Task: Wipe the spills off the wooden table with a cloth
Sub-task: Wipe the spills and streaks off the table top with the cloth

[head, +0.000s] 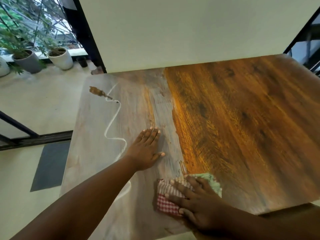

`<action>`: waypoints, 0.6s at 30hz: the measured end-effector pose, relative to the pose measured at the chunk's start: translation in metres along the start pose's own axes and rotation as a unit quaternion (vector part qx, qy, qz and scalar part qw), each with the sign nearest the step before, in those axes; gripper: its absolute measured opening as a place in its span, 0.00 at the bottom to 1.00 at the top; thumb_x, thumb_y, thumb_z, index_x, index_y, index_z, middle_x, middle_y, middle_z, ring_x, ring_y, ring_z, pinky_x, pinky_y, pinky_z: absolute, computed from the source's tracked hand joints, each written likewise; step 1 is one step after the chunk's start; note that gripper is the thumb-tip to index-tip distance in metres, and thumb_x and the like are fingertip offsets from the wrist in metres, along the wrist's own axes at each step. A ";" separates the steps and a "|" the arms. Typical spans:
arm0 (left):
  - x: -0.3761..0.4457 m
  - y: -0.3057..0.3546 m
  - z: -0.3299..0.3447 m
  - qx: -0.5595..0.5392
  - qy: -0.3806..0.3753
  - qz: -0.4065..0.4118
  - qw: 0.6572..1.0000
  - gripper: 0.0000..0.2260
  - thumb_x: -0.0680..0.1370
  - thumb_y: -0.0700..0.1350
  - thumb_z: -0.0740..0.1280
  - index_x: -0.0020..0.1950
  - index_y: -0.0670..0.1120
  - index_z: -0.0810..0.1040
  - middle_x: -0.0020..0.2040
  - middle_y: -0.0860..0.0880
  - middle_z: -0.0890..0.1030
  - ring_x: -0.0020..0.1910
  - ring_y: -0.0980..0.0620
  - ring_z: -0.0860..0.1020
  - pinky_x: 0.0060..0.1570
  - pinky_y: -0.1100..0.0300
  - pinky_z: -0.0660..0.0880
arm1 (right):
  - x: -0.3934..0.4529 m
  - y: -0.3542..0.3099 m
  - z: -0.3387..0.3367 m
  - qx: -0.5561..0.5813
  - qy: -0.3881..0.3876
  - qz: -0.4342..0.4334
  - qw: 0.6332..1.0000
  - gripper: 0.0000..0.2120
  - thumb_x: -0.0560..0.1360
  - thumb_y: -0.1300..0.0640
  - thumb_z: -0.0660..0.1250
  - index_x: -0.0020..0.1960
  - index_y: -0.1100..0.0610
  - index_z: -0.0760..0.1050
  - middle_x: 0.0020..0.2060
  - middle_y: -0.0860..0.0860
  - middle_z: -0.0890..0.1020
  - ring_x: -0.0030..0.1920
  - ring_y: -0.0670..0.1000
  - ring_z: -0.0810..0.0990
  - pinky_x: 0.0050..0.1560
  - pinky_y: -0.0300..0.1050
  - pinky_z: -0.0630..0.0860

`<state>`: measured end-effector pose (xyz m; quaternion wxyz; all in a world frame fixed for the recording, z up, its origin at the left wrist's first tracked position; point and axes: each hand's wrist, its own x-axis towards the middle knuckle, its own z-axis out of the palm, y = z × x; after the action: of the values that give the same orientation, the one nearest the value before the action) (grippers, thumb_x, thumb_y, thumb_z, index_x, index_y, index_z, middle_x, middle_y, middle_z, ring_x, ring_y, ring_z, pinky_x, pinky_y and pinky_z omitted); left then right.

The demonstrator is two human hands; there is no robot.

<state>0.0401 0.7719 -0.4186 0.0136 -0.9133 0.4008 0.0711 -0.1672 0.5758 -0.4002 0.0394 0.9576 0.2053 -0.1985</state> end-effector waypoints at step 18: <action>0.028 -0.036 0.009 -0.018 0.005 -0.008 1.000 0.39 0.74 0.69 0.33 0.76 0.45 0.35 0.78 0.45 0.38 0.75 0.49 0.34 0.73 0.52 0.33 | 0.039 0.050 0.002 0.058 0.055 0.063 0.995 0.23 0.80 0.38 0.39 0.73 0.29 0.37 0.76 0.43 0.39 0.77 0.60 0.42 0.70 0.56 0.35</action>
<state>0.0846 0.7766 -0.4323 -0.0043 -0.9168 0.3926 0.0731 -0.1148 0.5446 -0.4177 -0.0152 0.9787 0.1345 -0.1542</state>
